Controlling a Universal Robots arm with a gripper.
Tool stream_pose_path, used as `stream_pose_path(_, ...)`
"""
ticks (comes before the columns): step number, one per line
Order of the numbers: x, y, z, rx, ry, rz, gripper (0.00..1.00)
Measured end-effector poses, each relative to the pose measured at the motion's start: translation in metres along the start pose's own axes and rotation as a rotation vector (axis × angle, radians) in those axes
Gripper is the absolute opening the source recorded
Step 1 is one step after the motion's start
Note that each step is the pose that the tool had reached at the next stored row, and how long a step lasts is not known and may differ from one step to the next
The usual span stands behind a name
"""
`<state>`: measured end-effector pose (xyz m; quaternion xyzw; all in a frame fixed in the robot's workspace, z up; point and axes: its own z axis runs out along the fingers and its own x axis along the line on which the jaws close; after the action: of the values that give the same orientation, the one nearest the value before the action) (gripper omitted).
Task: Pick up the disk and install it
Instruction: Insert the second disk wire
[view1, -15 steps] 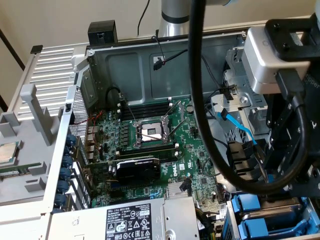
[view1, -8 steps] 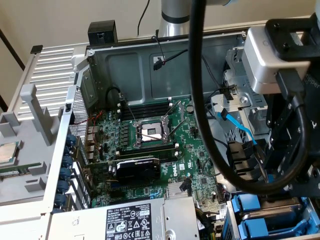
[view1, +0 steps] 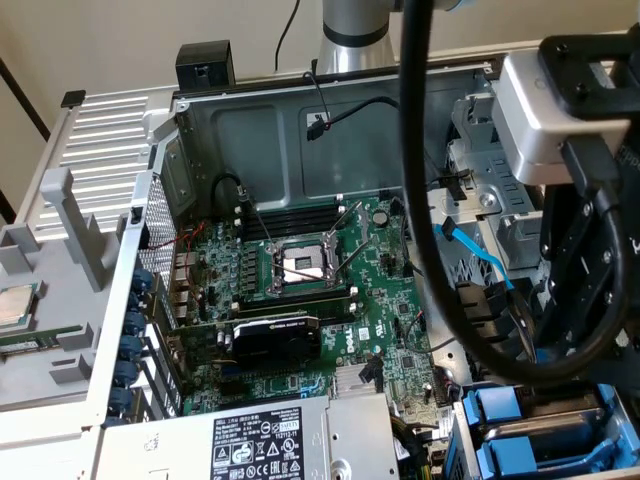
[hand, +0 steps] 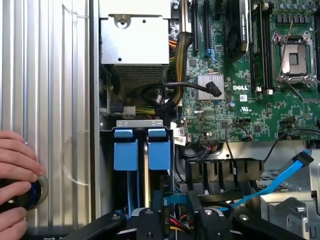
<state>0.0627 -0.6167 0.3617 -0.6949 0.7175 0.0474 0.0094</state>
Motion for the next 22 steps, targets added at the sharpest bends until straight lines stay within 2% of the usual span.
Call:
stream_pose_path(1, 0.0000, -0.0002, -0.0001, -0.0007, 0.0003, -0.008, 0.22)
stream_pose_path(2, 0.0000, -0.0002, -0.0001, -0.0020, 0.0011, -0.025, 0.22)
stream_pose_path(3, 0.0001, -0.0002, 0.0000, -0.0033, 0.0021, -0.042, 0.16)
stream_pose_path(4, 0.0001, -0.0002, 0.0000, -0.0048, 0.0029, -0.060, 0.16)
stream_pose_path(5, 0.0001, -0.0002, 0.0000, -0.0062, 0.0039, -0.078, 0.11)
stream_pose_path(22, 0.0000, -0.0002, -0.0001, -0.0298, 0.0214, -0.387, 0.11)
